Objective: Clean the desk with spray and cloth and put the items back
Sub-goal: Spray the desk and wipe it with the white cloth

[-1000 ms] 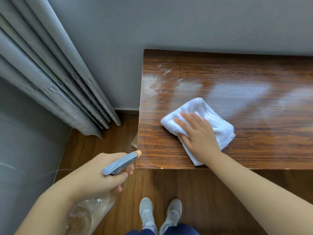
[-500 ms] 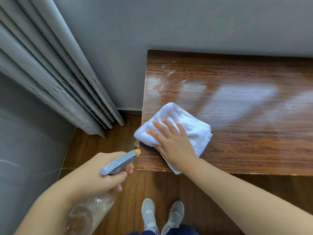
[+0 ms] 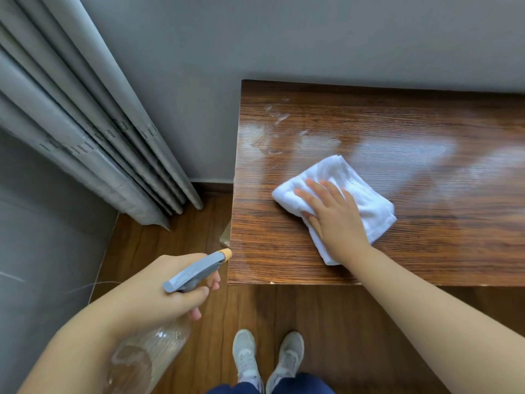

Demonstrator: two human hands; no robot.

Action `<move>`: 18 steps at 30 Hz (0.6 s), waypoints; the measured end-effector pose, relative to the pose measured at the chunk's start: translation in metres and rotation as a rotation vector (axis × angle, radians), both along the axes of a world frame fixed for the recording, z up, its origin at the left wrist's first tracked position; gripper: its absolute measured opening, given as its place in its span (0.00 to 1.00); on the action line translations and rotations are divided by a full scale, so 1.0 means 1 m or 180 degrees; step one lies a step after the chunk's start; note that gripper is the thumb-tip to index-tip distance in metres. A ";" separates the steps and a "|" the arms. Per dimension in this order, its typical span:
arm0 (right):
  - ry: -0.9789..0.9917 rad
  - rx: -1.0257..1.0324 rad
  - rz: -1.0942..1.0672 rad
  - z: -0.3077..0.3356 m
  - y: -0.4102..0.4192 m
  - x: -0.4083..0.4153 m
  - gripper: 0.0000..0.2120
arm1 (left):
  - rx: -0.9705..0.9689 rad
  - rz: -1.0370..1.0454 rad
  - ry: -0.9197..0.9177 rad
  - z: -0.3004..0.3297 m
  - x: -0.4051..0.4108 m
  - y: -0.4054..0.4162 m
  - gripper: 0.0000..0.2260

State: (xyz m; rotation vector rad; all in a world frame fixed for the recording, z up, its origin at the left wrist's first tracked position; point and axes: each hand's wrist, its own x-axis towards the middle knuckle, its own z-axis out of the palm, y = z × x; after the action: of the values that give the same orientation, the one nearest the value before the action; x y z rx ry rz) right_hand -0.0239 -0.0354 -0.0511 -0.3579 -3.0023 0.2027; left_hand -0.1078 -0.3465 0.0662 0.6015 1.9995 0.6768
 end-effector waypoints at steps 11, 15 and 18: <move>0.0112 0.0084 0.0260 -0.004 -0.040 0.025 0.19 | 0.0029 -0.0101 -0.0036 0.002 0.000 0.013 0.07; 0.0106 0.0097 0.0516 -0.001 -0.069 -0.001 0.20 | -0.0010 -0.0071 -0.0005 0.003 -0.005 0.009 0.07; -0.0039 0.0111 0.0544 0.003 -0.081 -0.027 0.21 | -0.0052 -0.0023 -0.0003 0.004 -0.008 0.008 0.07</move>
State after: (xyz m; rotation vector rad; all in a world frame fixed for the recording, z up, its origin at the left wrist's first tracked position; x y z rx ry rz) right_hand -0.0508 -0.1165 -0.0476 -0.0994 -3.0441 0.1630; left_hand -0.1159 -0.3386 0.0705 0.5984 1.9991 0.6557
